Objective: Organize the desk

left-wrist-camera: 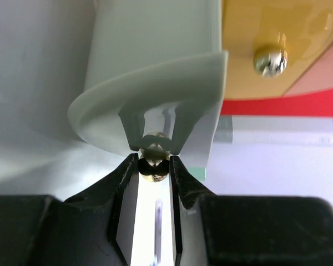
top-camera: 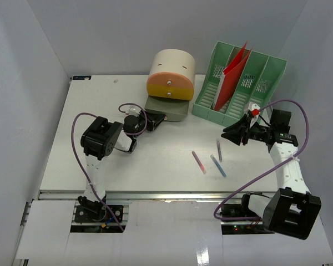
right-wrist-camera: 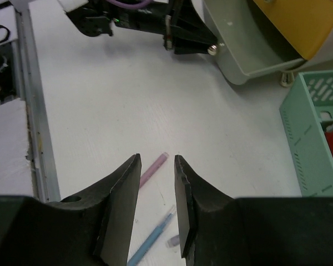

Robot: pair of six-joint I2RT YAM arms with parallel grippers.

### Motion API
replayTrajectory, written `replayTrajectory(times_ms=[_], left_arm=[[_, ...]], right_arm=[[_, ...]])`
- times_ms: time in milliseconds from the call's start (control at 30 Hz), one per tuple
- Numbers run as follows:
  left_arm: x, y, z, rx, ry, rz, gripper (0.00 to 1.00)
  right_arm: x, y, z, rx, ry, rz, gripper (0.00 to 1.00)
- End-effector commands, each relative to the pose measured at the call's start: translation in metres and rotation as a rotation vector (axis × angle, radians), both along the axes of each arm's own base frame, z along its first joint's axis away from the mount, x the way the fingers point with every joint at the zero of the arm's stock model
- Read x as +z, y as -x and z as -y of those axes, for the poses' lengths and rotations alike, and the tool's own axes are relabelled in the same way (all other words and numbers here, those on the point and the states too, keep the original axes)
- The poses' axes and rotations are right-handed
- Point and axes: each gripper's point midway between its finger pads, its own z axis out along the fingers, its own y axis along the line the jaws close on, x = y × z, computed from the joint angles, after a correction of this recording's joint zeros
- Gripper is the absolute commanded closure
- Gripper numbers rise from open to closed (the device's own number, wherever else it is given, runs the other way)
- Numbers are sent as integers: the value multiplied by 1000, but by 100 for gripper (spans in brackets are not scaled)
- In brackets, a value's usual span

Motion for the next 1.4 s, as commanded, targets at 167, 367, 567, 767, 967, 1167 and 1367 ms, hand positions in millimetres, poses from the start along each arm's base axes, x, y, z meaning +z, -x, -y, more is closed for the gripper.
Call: replayTrajectory(times_ms=[167, 367, 567, 767, 967, 1167, 1367], left_arm=[[35, 24, 2, -118, -74, 101, 15], [31, 41, -24, -78, -242, 103, 2], [45, 72, -68, 16, -507, 164, 2], [47, 99, -137, 225, -775, 96, 2], [81, 140, -161, 300, -749, 174, 2], [68, 191, -164, 261, -641, 114, 5], [69, 219, -133, 100, -470, 138, 4]], right_arm=[[-72, -44, 35, -396, 448, -119, 29], [-126, -54, 58, -654, 600, -340, 25], [-168, -49, 53, -690, 626, -525, 37], [-186, -45, 34, -650, 627, -596, 39], [-195, -52, 31, -663, 637, -632, 50], [-209, -53, 36, -673, 691, -641, 72], [-181, -70, 19, -517, 705, -430, 85]])
